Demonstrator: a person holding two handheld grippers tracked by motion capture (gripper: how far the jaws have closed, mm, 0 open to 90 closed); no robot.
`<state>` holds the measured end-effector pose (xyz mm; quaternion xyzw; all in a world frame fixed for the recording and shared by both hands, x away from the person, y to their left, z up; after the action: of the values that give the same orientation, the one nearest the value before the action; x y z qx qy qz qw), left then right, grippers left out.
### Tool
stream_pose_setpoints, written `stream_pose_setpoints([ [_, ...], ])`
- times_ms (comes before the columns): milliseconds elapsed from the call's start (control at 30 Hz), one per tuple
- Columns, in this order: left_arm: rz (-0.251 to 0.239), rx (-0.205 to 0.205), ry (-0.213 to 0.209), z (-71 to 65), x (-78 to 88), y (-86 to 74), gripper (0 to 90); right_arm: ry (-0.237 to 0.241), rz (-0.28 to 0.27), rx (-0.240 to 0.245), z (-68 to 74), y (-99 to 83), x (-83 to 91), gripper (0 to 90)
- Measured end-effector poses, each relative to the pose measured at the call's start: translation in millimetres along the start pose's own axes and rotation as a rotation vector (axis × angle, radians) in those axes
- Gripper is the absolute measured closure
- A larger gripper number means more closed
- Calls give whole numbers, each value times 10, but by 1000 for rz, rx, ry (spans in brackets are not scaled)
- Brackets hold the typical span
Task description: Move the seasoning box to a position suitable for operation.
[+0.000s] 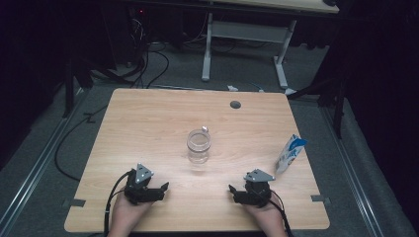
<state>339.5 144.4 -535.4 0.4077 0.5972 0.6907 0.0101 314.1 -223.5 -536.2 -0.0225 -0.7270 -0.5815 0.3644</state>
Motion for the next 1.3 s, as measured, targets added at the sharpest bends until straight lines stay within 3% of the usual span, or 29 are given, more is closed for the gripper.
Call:
stream_pose_setpoints([
  [33,-10,10,-5,4,1,3,152,-17,-5,10,7,8,13,185],
  [133,-32,19,-11,14,13,6,175,-8,-15,1,-6,30,46,192],
  [267,-55,7,-3,6,42,5,176,-4,-33,-4,-40,47,77,204],
  [333,-76,18,-9,8,69,11,179,29,-48,-31,-82,58,98,250],
  [500,-79,22,-27,-1,81,10,218,27,-51,-42,-117,50,119,253],
  [567,-108,21,-28,-21,107,-11,325,27,-49,-38,-125,43,132,255],
  [633,-109,22,-24,-24,109,-13,352,31,-56,-29,-134,44,138,262],
  [833,-94,14,-40,-66,79,-27,402,34,-80,-39,-153,50,183,355],
  [967,-115,7,-29,-94,45,-21,429,33,-90,-46,-155,39,199,416],
  [1133,-160,30,-24,-132,14,104,469,37,-86,-43,-160,27,199,431],
  [1233,-169,32,-19,-135,6,158,475,38,-87,-45,-161,28,202,431],
  [1300,-166,56,-19,-120,-18,208,476,39,-89,-42,-163,28,204,429],
])
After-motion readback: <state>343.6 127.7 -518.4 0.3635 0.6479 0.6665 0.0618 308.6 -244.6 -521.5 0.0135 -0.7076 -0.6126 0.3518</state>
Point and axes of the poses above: each handheld gripper's, and its own axes: x roughly backward along the jaws, y roughly out of its top, z roughly to its left, the point moved 1 cm from there along -x, roughly forward along the jaws, and after that the axes turned 8 degrees about -z, right-handed, at the moved point
